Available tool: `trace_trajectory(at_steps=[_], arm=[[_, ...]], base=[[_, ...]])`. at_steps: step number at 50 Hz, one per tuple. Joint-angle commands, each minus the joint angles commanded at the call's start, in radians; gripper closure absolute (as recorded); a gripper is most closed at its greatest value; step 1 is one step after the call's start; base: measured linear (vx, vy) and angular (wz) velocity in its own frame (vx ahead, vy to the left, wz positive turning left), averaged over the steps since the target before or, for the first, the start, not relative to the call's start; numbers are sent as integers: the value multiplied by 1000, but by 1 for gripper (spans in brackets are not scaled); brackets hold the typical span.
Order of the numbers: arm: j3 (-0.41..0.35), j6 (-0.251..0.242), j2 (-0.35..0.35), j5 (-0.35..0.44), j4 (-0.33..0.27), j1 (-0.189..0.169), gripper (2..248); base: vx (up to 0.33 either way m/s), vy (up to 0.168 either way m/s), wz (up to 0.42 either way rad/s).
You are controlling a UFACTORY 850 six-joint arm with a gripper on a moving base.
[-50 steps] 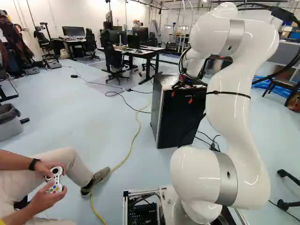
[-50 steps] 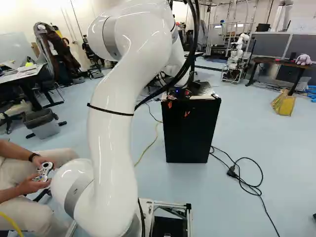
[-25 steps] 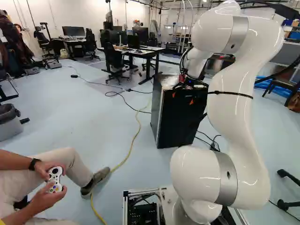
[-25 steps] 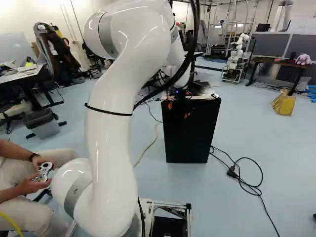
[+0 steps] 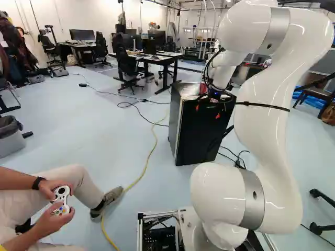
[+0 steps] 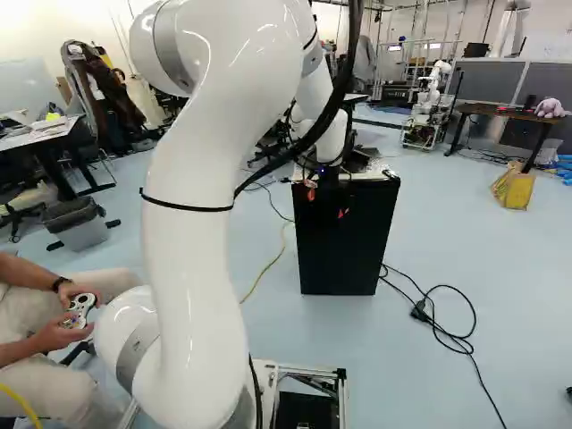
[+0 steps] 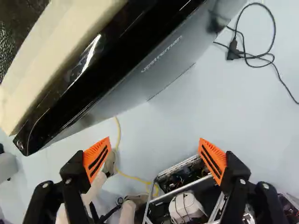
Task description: Grab a drink from the fridge
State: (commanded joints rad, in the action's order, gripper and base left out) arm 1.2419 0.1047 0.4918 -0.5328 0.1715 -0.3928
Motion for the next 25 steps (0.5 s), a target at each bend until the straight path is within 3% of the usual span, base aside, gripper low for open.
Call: trace_trajectory(at_steps=[25], arm=[[-135, 0, -99, 262, -108, -14, 3]], base=[[0, 0, 0]])
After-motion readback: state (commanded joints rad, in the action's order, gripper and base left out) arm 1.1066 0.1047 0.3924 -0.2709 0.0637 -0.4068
